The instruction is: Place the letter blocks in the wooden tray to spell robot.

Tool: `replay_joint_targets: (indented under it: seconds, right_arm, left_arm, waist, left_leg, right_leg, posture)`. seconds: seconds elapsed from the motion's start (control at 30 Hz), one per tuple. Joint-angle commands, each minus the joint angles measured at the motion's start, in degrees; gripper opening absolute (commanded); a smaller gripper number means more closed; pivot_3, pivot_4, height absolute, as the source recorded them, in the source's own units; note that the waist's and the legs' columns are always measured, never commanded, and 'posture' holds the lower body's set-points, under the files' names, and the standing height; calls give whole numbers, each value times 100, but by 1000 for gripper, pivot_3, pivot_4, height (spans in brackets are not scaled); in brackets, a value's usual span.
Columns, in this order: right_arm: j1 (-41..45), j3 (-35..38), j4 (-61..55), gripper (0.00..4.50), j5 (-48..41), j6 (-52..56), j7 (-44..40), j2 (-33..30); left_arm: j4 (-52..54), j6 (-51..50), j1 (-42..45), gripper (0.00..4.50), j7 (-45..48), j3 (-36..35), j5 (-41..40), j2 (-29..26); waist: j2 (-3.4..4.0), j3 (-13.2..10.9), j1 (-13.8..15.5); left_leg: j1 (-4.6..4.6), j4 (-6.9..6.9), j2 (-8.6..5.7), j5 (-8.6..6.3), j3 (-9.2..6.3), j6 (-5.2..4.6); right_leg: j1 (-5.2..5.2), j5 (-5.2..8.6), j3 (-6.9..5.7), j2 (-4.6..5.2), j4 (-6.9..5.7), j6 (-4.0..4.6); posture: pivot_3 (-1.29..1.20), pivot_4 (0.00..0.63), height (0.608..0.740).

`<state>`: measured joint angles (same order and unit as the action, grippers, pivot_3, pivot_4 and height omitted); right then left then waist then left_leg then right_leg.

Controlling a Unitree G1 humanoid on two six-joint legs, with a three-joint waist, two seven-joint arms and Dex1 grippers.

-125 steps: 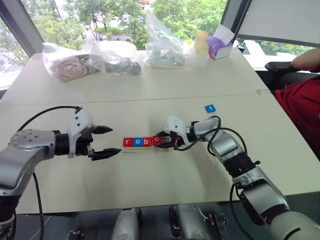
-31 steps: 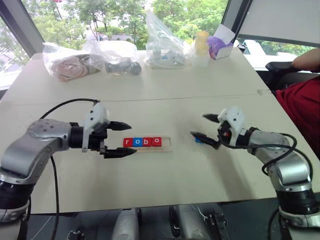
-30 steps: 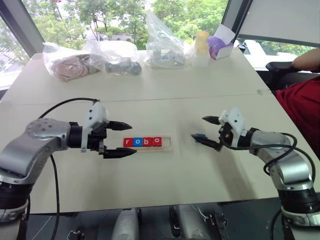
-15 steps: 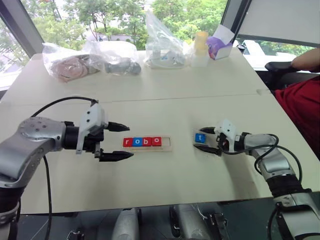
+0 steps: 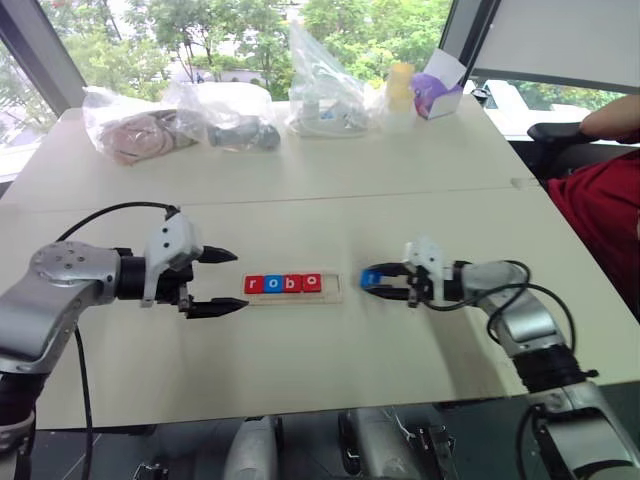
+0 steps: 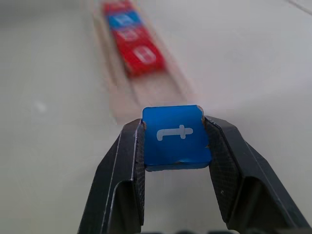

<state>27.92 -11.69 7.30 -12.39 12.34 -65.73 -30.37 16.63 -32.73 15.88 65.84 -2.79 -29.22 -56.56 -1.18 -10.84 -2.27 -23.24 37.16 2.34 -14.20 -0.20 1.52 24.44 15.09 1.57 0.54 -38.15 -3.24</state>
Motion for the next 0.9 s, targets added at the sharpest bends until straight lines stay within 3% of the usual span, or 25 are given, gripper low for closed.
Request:
replay_joint_targets:
  seconds: [0.03,0.37,0.9]
  right_arm:
    - [288,-144,42,1201,174,-21,65,94]
    - [712,-533,674,1201,552,-319,-25,341]
    - [865,-560,1125,1201,655,-515,-109,677]
  left_arm:
    - [176,54,-81,4500,-35,-73,11,15]
    - [392,-91,-226,4500,-240,-158,-84,117]
    - [487,-170,-206,4500,-486,-101,-107,333]
  waist:
    - [0,0,37]
    - [0,0,38]
    - [0,0,-1]
  left_leg:
    - [-1,1,-2,0,0,0]
    - [-3,0,-4,0,1,0]
    - [-2,0,-2,0,0,0]
  right_leg:
    - [0,0,0,3,1,-1]
    - [1,0,0,6,4,-1]
    - [1,-1,-1,3,0,-1]
  posture:
    - [0,150,740]
    - [0,150,740]
    - [0,150,740]
